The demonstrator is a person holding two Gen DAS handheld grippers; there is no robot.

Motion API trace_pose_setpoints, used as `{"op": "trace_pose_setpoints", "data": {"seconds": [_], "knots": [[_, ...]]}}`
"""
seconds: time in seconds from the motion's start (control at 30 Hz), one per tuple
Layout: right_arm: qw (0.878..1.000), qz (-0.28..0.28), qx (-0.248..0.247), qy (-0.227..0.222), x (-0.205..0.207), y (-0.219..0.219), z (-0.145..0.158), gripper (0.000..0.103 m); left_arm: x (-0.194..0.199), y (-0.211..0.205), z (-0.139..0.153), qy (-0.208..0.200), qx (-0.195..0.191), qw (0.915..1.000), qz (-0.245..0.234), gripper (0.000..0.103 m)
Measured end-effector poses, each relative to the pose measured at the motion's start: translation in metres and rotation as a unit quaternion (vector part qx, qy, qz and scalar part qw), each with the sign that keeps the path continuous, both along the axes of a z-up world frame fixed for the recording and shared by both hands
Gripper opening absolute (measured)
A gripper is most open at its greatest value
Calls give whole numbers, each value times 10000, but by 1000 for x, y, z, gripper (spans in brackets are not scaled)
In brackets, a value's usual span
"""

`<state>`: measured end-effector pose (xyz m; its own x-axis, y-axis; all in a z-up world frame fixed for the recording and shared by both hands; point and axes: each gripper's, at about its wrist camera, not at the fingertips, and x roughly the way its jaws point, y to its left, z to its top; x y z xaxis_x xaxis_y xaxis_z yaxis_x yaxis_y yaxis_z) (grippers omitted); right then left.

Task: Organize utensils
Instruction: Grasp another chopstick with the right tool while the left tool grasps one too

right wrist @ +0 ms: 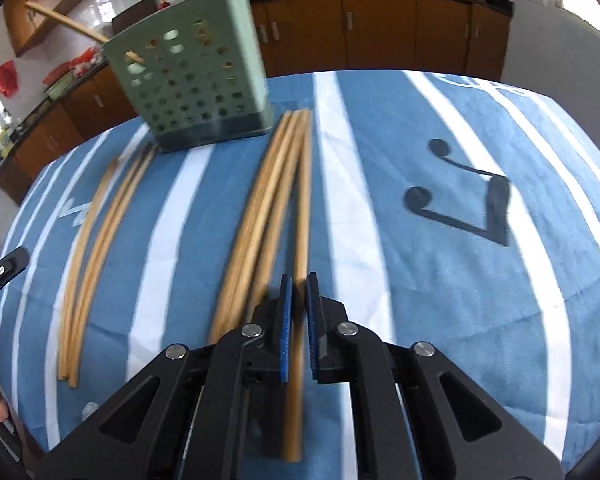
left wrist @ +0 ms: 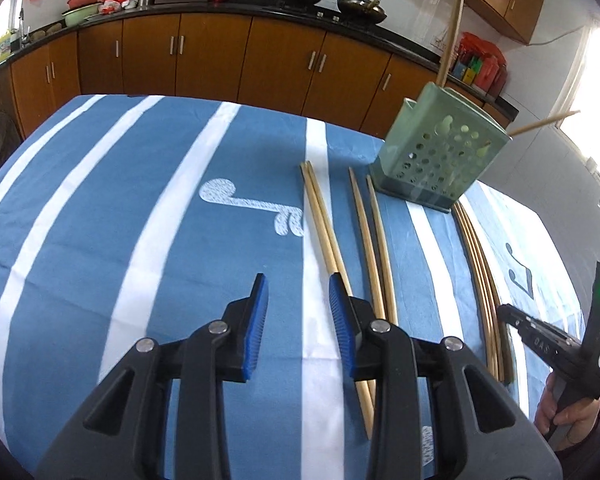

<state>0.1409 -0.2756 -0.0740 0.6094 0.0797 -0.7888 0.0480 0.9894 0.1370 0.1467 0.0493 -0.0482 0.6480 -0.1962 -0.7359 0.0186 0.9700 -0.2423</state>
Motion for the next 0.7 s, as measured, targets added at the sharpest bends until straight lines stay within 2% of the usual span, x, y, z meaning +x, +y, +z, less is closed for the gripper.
{"op": "trace_pose_setpoints", "data": {"seconds": [0.07,0.17,0.33,0.7], "knots": [[9992,-376,-116,-14,2,-13,0,7,1,-5,-3,55,-1,10000,-80,32],[9981,-622,9,14,2,-28,1,7,2,-16,-10,154,49,9996,-214,28],[9985,-531,-118,-29,0,-27,0,7,5,-34,-24,326,274,9982,-415,18],[9987,-479,-145,-61,-1,-27,0,7,5,-51,-30,342,515,9968,-515,15]]}}
